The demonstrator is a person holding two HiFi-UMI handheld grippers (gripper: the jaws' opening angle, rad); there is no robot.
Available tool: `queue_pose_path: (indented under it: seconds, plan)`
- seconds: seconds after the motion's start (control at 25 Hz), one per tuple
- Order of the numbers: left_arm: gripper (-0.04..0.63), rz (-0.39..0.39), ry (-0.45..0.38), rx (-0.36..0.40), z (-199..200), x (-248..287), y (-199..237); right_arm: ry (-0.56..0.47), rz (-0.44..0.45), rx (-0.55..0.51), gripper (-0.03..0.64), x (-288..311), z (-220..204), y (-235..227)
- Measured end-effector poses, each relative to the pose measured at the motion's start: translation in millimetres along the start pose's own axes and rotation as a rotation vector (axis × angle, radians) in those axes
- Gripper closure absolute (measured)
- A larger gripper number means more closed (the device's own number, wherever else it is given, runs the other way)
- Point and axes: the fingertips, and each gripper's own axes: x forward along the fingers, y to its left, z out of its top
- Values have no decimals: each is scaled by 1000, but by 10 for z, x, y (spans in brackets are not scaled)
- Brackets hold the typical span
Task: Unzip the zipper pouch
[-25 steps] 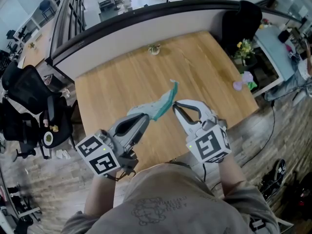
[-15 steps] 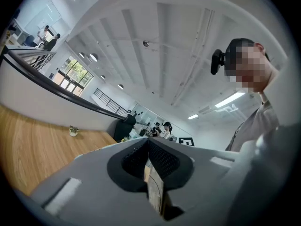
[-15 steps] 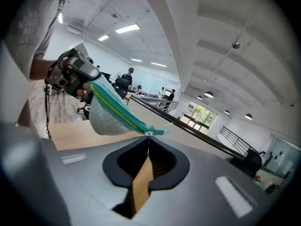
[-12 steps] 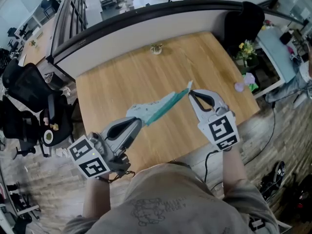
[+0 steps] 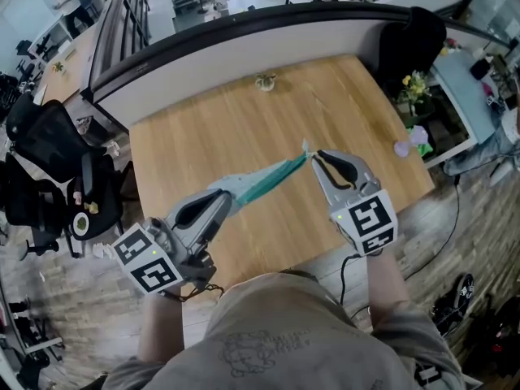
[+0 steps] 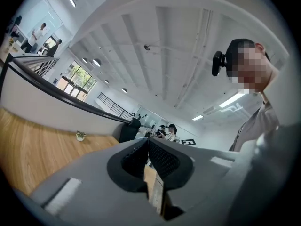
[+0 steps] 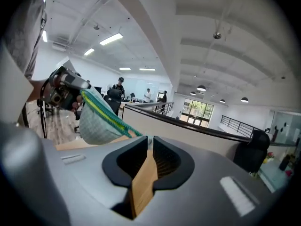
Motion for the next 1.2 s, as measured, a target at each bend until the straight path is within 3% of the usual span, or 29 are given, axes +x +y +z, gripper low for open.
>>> queue_pose_path:
  seconds: [0.24, 0.72, 0.96, 1.12, 1.2]
  plan:
    - [591, 124, -10, 105, 173, -100, 188, -162, -7, 112, 592, -79, 394, -9]
    - [591, 369, -104, 474, 853, -234, 199, -390, -61, 84, 594, -480, 1269, -40]
    - [591, 456, -153, 608, 976, -337, 138, -427, -86, 105, 595, -642, 1440, 14]
    - [591, 478, -143, 689, 859, -306, 73, -433, -68, 129, 606, -670, 1351, 77]
    - [591, 480, -121, 694, 765, -290, 82, -409, -55, 136, 606, -632, 1269, 136]
